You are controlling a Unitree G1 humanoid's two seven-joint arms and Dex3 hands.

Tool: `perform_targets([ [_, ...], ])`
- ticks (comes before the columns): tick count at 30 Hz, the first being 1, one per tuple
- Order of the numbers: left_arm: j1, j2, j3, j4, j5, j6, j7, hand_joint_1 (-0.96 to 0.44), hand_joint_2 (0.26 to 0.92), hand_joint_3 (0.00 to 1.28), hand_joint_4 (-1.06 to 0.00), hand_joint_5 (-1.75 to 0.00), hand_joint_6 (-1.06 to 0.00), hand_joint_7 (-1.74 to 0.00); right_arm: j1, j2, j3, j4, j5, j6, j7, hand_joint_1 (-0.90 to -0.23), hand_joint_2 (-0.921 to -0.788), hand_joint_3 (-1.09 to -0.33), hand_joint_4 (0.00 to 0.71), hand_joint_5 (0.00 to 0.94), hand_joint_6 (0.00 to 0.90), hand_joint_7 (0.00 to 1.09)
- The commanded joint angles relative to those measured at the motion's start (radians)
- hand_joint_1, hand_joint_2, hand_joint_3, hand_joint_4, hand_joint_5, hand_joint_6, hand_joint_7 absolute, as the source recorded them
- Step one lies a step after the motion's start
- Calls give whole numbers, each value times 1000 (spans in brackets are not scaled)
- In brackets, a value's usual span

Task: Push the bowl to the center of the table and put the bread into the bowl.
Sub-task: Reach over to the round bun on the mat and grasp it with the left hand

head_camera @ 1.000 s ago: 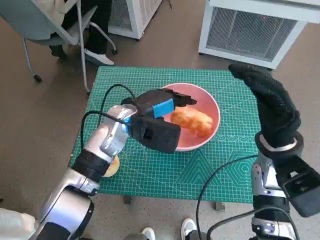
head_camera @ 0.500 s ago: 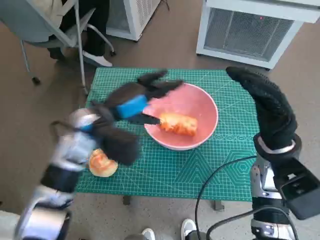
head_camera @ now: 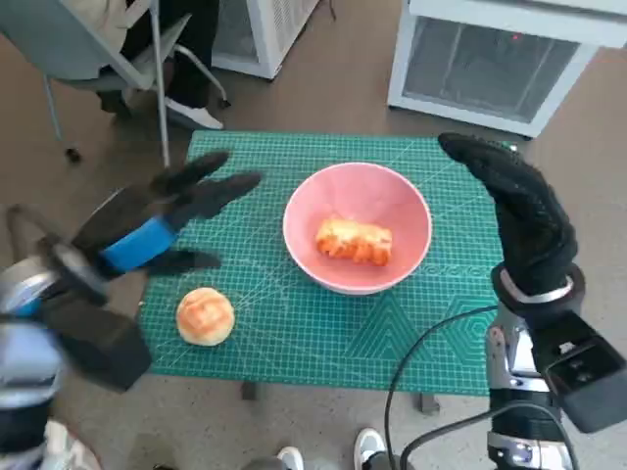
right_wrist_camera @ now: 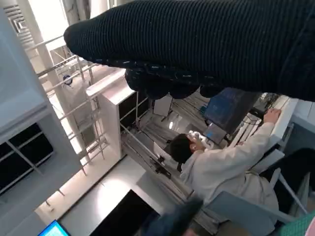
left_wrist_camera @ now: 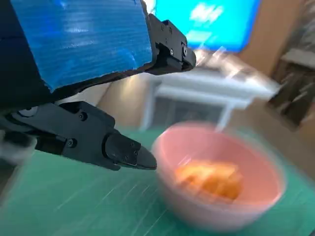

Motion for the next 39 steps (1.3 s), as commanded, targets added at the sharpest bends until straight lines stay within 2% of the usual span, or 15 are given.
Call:
perform_targets([
  [1,71,32,26,-55,-7,27,-25,-287,860,2,-264,-4,-396,-19,13,13,6,13,13,11,2,-605,-921,-750,266,1,-1,639],
  [14,173,14,-20,18,52,6,5,-266,860,0,-253,0,-386,-3,2,19,12,33,30,12,15,-593,-921,-750,267,1,-1,634],
  [21,161,-21,-82,80,80,13,17,-230,847,1,-243,0,-375,0,-2,13,10,47,46,10,31,-591,-921,-750,265,0,-1,632],
  [32,107,-73,-196,211,143,34,28,-209,855,4,-233,-1,-360,-2,1,10,8,39,42,13,36,-588,-921,-753,264,0,-1,626],
  [36,92,-82,-234,244,179,63,21,-189,859,5,-279,-18,-389,-15,1,8,8,36,40,14,35,-590,-921,-754,262,0,-1,626],
  [39,79,-83,-263,265,209,95,8,-169,865,6,-362,-29,-456,-36,2,6,7,33,38,14,34,-593,-921,-754,262,0,-1,625],
])
